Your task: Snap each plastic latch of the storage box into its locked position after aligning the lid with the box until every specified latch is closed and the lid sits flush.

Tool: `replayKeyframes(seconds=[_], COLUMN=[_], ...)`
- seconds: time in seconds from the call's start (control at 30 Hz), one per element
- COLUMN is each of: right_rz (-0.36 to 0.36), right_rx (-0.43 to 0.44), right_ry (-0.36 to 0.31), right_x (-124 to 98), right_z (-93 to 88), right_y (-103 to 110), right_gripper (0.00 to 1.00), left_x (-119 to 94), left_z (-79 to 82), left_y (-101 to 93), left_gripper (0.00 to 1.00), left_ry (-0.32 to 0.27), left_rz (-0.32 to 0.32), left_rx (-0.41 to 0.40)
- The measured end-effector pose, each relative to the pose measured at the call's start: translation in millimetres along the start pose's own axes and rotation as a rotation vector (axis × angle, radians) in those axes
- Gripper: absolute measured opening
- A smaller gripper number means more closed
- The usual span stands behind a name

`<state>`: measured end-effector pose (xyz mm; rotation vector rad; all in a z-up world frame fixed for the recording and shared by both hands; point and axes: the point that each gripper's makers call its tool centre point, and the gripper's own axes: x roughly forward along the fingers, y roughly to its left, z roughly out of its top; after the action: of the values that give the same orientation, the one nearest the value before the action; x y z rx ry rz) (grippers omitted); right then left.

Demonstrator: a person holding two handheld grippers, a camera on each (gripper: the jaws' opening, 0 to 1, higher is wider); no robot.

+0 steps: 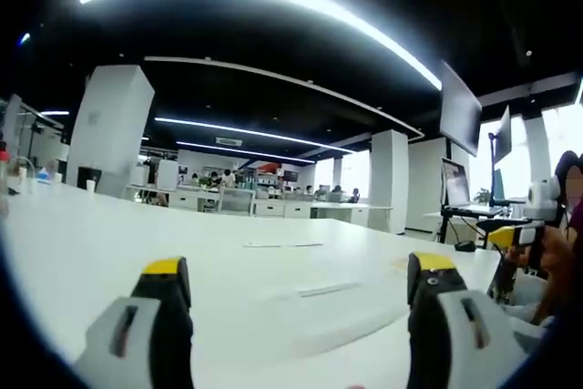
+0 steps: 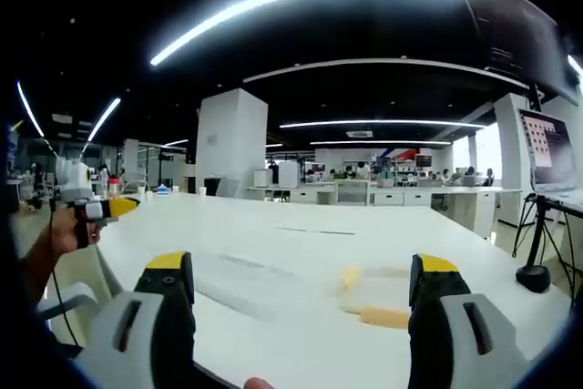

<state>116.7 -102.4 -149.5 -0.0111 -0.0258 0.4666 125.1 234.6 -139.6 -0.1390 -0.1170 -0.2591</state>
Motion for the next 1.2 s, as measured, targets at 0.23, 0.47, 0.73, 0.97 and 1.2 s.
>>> replayKeyframes(seconds=[0.23, 0.47, 0.73, 0.97, 1.2], right_rz=[0.004, 0.0, -0.024, -0.031, -0.046], right_rx=[-0.001, 0.0, -0.006, -0.009, -0.008], right_ry=[-0.003, -0.005, -0.006, -0.004, -0.007], right_x=[-1, -2, -4, -5, -4], right_z=[1.3, 1.5, 2.1, 1.3, 2.0], right_y=[1, -1, -7, -10, -14], right_gripper=[0.99, 0.99, 1.0, 1.0, 1.0], left_x=[0, 0, -2, -4, -5], left_z=[-3.7, -3.1, -1.5, 1.7, 1.3], left_y=[-1.5, -4.5, -6.4, -6.4, -4.7], left_gripper=[0.99, 0.99, 0.99, 0.99, 0.99], left_ry=[0.007, 0.007, 0.01, 0.012, 0.021], left_rz=[-0.001, -0.006, -0.005, 0.009, 0.027], left_rx=[0.003, 0.001, 0.013, 0.025, 0.027])
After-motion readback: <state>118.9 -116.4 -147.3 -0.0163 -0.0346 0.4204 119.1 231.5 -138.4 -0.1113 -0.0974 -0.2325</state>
